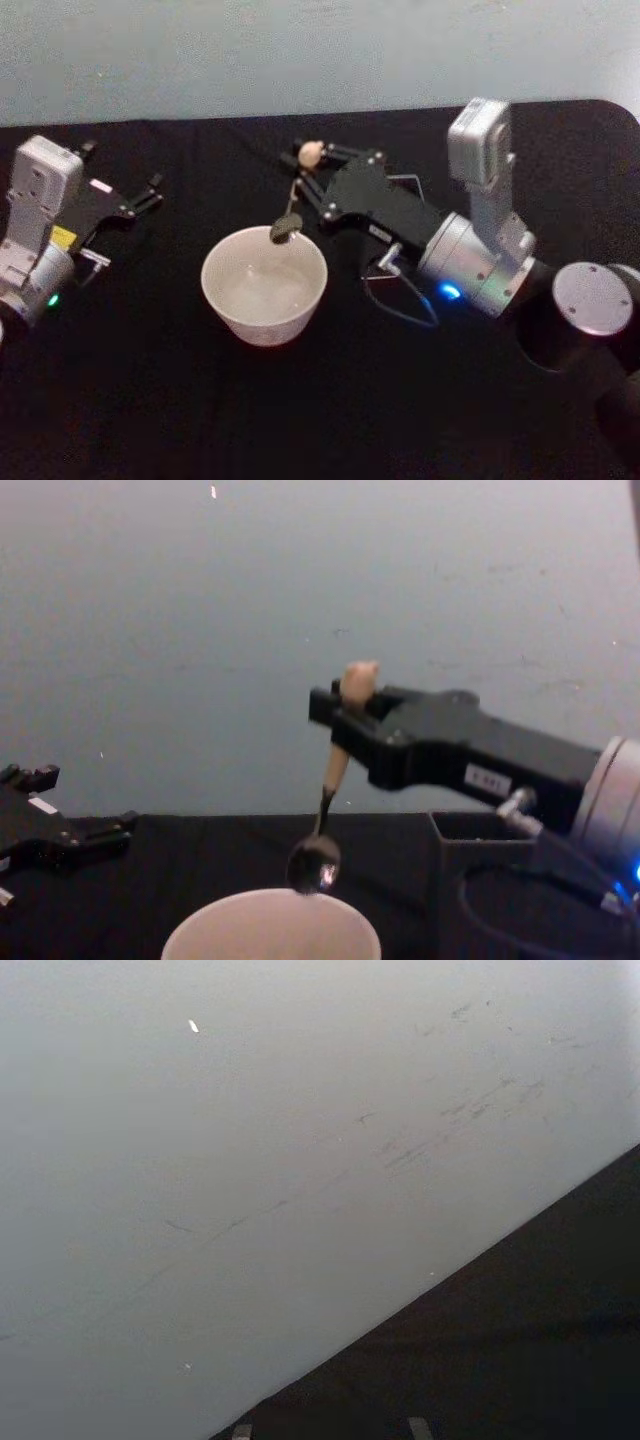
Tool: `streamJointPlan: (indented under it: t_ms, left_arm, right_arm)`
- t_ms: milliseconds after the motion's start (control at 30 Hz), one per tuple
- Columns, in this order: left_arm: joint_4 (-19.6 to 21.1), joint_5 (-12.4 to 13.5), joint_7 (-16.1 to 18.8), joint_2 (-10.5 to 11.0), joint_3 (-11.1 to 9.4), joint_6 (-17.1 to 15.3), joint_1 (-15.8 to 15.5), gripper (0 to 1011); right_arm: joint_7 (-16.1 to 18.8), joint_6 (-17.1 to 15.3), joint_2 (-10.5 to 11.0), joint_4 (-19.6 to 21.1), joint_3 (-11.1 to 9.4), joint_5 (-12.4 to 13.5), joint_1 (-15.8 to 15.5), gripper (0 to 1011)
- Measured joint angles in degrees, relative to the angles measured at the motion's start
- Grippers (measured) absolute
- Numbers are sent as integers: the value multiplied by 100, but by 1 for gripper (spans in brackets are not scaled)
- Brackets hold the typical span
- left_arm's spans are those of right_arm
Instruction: Pick up the stirring spoon with one hand, stir inside the cup, then place it back in its original position.
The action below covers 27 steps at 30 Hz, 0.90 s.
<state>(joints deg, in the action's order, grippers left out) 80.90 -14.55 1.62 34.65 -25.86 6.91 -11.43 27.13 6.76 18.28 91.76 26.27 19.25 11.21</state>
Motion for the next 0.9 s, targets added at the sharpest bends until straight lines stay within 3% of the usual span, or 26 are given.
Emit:
streamJointPlan:
  t_ms: [433,900]
  left_arm:
    - [0,0,0,0,0,0,0,1001]
    - [0,0,0,0,0,0,0,1001]
  right_arm:
    - [-283,-38,134,426,-320,99,-78,171]
    - [-731,-249,293,816,-841,-12,-312,170]
